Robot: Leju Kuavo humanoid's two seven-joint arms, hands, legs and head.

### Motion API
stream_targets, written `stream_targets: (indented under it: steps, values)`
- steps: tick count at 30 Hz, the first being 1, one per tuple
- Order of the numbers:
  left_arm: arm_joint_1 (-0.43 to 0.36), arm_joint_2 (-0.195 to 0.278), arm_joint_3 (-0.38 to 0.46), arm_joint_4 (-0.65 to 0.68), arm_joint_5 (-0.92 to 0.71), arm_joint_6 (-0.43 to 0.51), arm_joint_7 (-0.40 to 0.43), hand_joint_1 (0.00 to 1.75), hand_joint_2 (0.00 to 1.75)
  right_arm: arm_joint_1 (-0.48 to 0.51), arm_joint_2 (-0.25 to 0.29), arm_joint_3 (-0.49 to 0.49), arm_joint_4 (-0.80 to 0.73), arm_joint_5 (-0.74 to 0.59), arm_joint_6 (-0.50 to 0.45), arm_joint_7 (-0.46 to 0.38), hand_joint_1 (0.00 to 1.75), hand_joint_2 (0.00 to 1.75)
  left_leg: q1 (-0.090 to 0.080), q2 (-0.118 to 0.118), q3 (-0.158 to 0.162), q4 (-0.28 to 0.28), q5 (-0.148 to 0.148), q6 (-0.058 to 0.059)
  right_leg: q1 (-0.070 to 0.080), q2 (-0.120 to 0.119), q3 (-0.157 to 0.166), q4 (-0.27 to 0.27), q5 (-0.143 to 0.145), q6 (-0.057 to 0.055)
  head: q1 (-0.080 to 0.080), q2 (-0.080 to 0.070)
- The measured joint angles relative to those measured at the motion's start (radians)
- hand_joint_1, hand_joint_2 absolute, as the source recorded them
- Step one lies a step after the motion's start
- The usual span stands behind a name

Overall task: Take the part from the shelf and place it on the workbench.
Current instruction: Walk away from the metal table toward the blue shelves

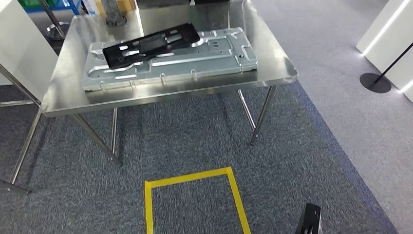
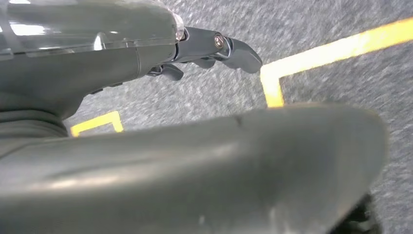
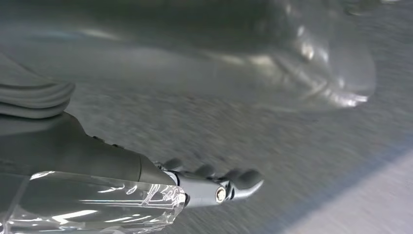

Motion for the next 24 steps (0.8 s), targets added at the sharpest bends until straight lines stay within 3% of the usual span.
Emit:
stream_targets:
  steps: [1,2,3,4,6,7,9,10,11,13,14,15,16,17,18,19,21,22,23,24]
  values:
    - [0.0,0.0,-0.002,0.0,-0.002,0.0,0.001,0.0,0.0,0.01,0.005,-0.01,0.018,-0.007,0.019,0.012,0.0,0.0,0.003,-0.004,-0.002,0.0,0.003,-0.007,0.001,-0.008,-0.008,0.006,0.008,-0.011,0.0,0.0]
    - [0.0,0.0,-0.005,0.0,-0.004,0.0,0.002,0.0,0.0,0.018,0.006,-0.018,0.035,-0.013,0.037,0.027,0.0,0.0,0.006,-0.008,-0.009,0.01,-0.012,-0.012,0.002,-0.015,-0.017,0.009,0.017,-0.023,0.0,0.0]
    - [0.001,0.0,-0.007,0.0,-0.006,0.0,0.002,0.0,0.0,0.025,0.007,-0.023,0.052,-0.018,0.053,0.043,0.0,0.0,0.008,-0.01,-0.019,0.038,-0.048,-0.014,0.002,-0.022,-0.028,0.009,0.029,-0.034,0.0,0.0]
    - [0.001,0.0,-0.009,0.0,-0.008,0.0,0.002,0.0,0.0,0.031,0.007,-0.026,0.069,-0.02,0.068,0.063,0.0,0.0,0.009,-0.01,-0.034,0.088,-0.104,-0.013,0.003,-0.029,-0.042,0.009,0.043,-0.042,0.0,0.0]
    - [-0.001,0.0,-0.013,0.0,-0.015,0.0,-0.001,0.0,0.0,0.042,0.003,-0.028,0.102,-0.02,0.094,0.105,0.0,0.0,0.009,-0.01,-0.06,0.223,-0.203,-0.012,0.012,-0.04,-0.076,0.011,0.069,-0.05,0.0,0.0]
    - [-0.002,0.0,-0.015,0.0,-0.019,0.0,-0.002,0.0,0.0,0.047,0.001,-0.029,0.118,-0.019,0.105,0.128,0.0,0.0,0.008,-0.01,-0.063,0.279,-0.219,-0.012,0.017,-0.045,-0.095,0.012,0.084,-0.052,0.0,0.0]
    - [-0.003,-0.001,-0.022,0.0,-0.028,0.0,-0.005,0.0,0.0,0.055,-0.004,-0.029,0.148,-0.019,0.129,0.173,0.0,0.0,0.007,-0.01,-0.025,0.308,-0.182,-0.006,0.027,-0.054,-0.135,0.013,0.113,-0.053,0.0,0.0]
    - [-0.004,-0.002,-0.027,0.0,-0.033,-0.001,-0.005,0.0,0.0,0.057,-0.004,-0.029,0.161,-0.018,0.141,0.196,0.0,0.0,0.005,-0.009,0.02,0.27,-0.157,0.001,0.03,-0.057,-0.155,0.014,0.128,-0.052,0.0,0.0]
    - [-0.006,-0.002,-0.031,0.0,-0.036,-0.001,-0.005,0.0,0.0,0.059,-0.005,-0.028,0.174,-0.016,0.153,0.219,0.0,0.0,0.001,-0.007,0.085,0.2,-0.152,0.01,0.032,-0.059,-0.171,0.015,0.143,-0.05,0.0,0.0]
    - [-0.014,-0.003,-0.038,0.0,-0.04,0.0,-0.002,0.0,0.0,0.062,-0.005,-0.026,0.197,-0.001,0.179,0.263,0.0,0.87,-0.013,-0.002,0.22,0.025,-0.192,0.027,0.031,-0.065,-0.188,0.017,0.168,-0.041,0.0,0.0]
    - [-0.018,-0.004,-0.04,0.0,-0.041,0.001,0.0,0.0,0.0,0.063,-0.005,-0.024,0.208,0.008,0.192,0.281,0.0,1.31,-0.021,-0.002,0.259,-0.034,-0.212,0.033,0.028,-0.07,-0.19,0.015,0.179,-0.035,0.0,0.0]
    - [-0.02,-0.006,-0.041,0.0,-0.041,0.001,0.003,0.0,0.0,0.063,-0.006,-0.02,0.22,0.017,0.205,0.294,0.0,1.75,-0.027,-0.005,0.273,-0.067,-0.218,0.037,0.024,-0.075,-0.191,0.011,0.192,-0.028,0.0,0.0]
    - [-0.021,-0.008,-0.042,0.0,-0.042,0.001,0.006,0.0,0.0,0.063,-0.006,-0.015,0.231,0.025,0.217,0.305,0.0,1.75,-0.029,-0.006,0.267,-0.072,-0.208,0.043,0.02,-0.076,-0.193,0.009,0.2,-0.021,0.0,0.0]
    - [-0.02,-0.01,-0.043,0.0,-0.043,0.001,0.01,0.0,0.0,0.063,-0.006,-0.009,0.241,0.035,0.229,0.315,0.0,1.75,-0.031,-0.007,0.257,-0.075,-0.194,0.052,0.016,-0.071,-0.198,0.014,0.19,-0.016,0.0,0.0]
    - [-0.018,-0.012,-0.044,0.001,-0.045,0.002,0.013,0.0,0.0,0.063,-0.006,-0.001,0.25,0.045,0.241,0.326,0.0,1.75,-0.031,-0.007,0.245,-0.077,-0.179,0.06,0.013,-0.063,-0.206,0.035,0.159,-0.012,0.0,0.0]
    - [-0.018,-0.013,-0.045,0.001,-0.047,0.003,0.015,0.0,0.0,0.064,-0.005,0.008,0.258,0.055,0.253,0.338,0.0,1.75,-0.031,-0.007,0.23,-0.078,-0.164,0.068,0.012,-0.053,-0.219,0.077,0.107,-0.011,0.0,0.0]
    - [-0.017,-0.017,-0.048,0.001,-0.051,0.004,0.018,0.0,0.0,0.064,0.0,0.023,0.272,0.064,0.271,0.359,0.0,0.87,-0.037,-0.01,0.192,-0.074,-0.137,0.076,0.011,-0.04,-0.247,0.21,0.0,-0.01,0.0,0.0]
    - [-0.017,-0.02,-0.05,0.001,-0.053,0.004,0.019,0.0,0.0,0.064,0.003,0.028,0.277,0.062,0.276,0.367,0.0,0.44,-0.04,-0.012,0.171,-0.071,-0.124,0.077,0.011,-0.038,-0.254,0.272,-0.02,-0.01,0.0,0.0]
    - [-0.017,-0.022,-0.053,0.001,-0.056,0.004,0.021,0.0,0.0,0.063,0.005,0.029,0.28,0.057,0.279,0.374,0.0,0.0,-0.042,-0.013,0.15,-0.067,-0.113,0.076,0.012,-0.036,-0.249,0.311,-0.012,-0.01,0.0,0.0]
    - [-0.017,-0.024,-0.056,0.001,-0.058,0.005,0.023,0.0,0.0,0.063,0.006,0.03,0.284,0.052,0.28,0.38,0.0,0.0,-0.043,-0.014,0.13,-0.061,-0.102,0.075,0.014,-0.036,-0.23,0.316,0.017,-0.012,0.0,0.0]
